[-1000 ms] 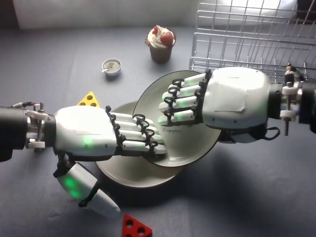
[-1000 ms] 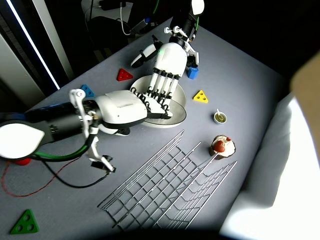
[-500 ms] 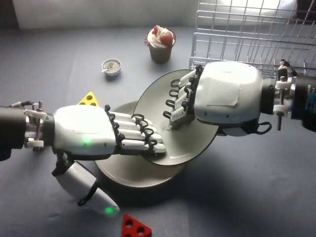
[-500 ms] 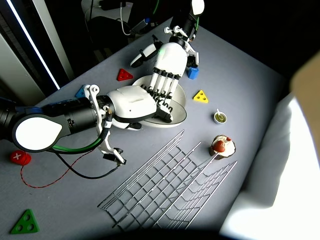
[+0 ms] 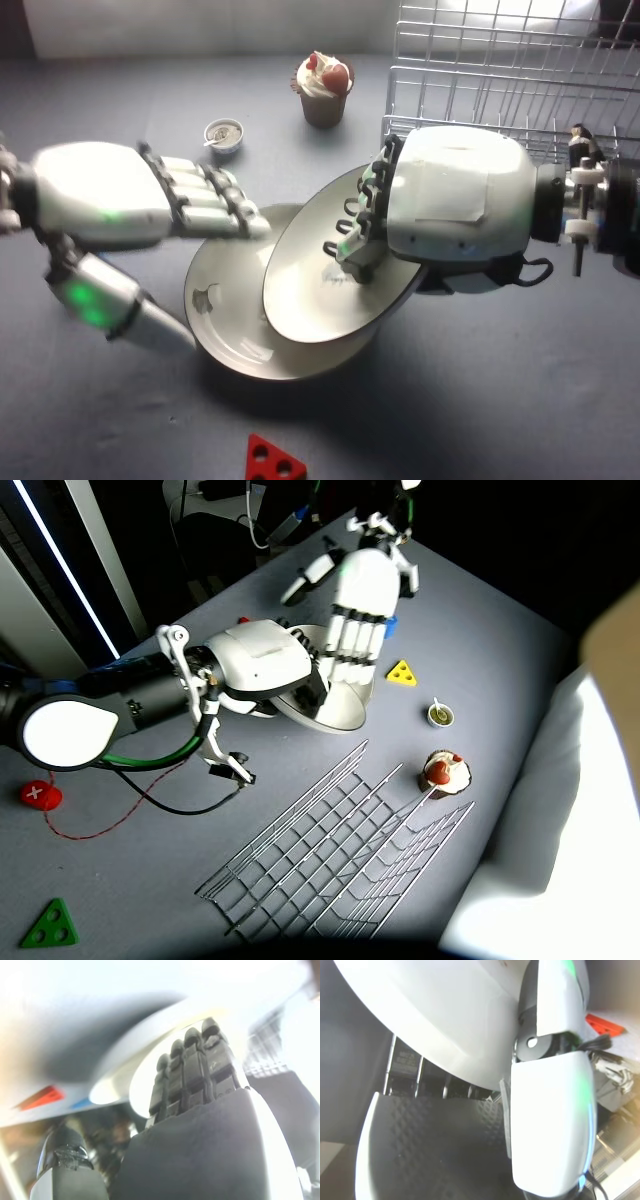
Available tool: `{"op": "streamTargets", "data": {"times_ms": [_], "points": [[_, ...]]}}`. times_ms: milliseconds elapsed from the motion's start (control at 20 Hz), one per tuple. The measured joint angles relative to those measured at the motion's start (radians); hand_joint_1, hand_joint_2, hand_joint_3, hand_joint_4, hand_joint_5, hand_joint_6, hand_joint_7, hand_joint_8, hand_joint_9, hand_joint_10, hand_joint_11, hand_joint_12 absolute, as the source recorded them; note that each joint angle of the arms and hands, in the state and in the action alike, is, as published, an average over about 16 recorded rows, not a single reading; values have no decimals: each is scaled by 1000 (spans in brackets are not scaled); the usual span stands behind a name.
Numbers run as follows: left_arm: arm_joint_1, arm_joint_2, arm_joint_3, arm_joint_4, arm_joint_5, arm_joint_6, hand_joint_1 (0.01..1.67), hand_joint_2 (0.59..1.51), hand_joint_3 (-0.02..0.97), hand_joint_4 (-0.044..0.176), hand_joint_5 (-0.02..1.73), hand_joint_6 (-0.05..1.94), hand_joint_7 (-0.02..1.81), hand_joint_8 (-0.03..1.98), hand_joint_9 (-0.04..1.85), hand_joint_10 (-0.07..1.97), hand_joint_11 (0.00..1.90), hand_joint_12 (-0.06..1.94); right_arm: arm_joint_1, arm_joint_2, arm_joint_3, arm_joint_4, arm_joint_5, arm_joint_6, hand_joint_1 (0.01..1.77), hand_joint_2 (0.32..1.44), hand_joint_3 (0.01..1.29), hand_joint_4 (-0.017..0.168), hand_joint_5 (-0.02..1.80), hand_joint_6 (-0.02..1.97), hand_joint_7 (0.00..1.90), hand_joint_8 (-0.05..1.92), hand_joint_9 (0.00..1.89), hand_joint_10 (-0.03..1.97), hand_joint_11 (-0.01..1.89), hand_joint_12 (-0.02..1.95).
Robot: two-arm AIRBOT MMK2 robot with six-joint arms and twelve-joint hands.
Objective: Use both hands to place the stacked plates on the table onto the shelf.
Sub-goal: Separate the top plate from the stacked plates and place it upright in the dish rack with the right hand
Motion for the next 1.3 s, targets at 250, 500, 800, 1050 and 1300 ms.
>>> {"op": "streamTargets", "data": {"times_ms": [250,500,800,1050,1300], "points": [[-19,94,-30,-52,14,0,72,969,15,-1,83,11,122,10,132,3,119,17,57,40,-66,7,-12,44,1413,896,12,-2,972,785,1150,337,1137,545,1029,1198],[-25,174,-66,-84,20,0,71,973,15,-1,88,10,127,9,137,3,124,17,143,82,-118,15,-23,162,1443,904,12,-2,996,853,1156,406,1167,557,1004,1295],[-25,233,-95,-89,29,0,69,976,16,-1,96,10,130,10,143,3,130,17,239,137,-149,38,-33,378,1465,910,12,-3,1016,879,1166,422,1191,560,1001,1305],[-25,251,-104,-84,30,0,69,978,16,-1,101,10,138,10,153,3,144,17,292,185,-146,68,-46,570,1470,910,13,-3,1016,865,1179,397,1211,541,1017,1305],[-24,255,-103,-77,29,0,71,979,16,-1,99,9,142,11,159,3,159,18,326,226,-120,99,-79,725,1479,910,13,-3,997,894,1162,438,1209,565,1023,1301]]}}
